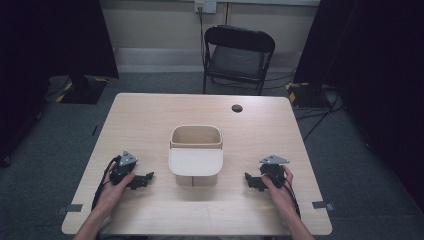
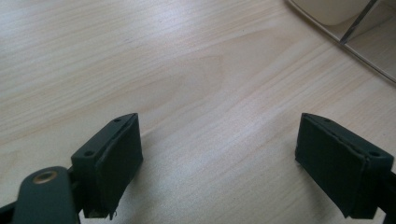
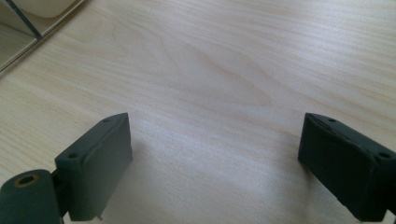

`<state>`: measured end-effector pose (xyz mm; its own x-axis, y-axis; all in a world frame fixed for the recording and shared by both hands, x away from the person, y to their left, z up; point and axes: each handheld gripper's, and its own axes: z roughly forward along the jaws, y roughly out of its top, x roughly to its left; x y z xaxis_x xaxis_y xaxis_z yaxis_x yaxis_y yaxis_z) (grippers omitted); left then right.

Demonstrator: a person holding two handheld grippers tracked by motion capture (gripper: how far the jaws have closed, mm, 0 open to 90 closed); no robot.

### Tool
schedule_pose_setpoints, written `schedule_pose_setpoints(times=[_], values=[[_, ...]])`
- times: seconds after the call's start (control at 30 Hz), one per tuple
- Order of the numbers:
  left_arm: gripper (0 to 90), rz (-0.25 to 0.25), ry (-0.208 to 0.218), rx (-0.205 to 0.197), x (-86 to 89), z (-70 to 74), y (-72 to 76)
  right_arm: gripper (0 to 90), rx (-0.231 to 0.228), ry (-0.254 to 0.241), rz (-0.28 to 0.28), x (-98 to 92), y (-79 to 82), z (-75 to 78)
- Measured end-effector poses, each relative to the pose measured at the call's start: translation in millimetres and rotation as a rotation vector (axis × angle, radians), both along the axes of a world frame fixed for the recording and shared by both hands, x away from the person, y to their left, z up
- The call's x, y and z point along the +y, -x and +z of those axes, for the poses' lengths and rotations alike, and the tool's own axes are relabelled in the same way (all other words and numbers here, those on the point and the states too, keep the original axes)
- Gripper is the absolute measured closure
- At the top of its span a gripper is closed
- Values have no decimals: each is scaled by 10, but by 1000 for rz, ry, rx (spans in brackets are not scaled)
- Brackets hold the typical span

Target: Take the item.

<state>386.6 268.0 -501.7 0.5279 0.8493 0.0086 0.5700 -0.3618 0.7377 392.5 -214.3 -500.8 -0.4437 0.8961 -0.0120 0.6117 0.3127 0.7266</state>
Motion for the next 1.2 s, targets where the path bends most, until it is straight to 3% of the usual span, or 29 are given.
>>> schedule_pose_setpoints(times=[0.33, 0.4, 0.5, 0.9, 1.07, 1.2], values=[[142, 0, 1, 0, 0, 0, 0, 101, -3, 2, 6, -1, 4, 2], [142, 0, 0, 0, 0, 0, 0, 157, -8, -2, 7, 1, 8, 13], [142, 0, 0, 0, 0, 0, 0, 147, -22, -5, 15, -3, 13, 33], [142, 0, 1, 0, 0, 0, -1, 149, -81, -94, 59, 53, 99, 222], [142, -1, 1, 1, 1, 0, -1, 156, -114, -183, 117, 110, 163, 348], [142, -1, 1, 0, 1, -1, -1, 161, -120, -204, 148, 179, 202, 409]])
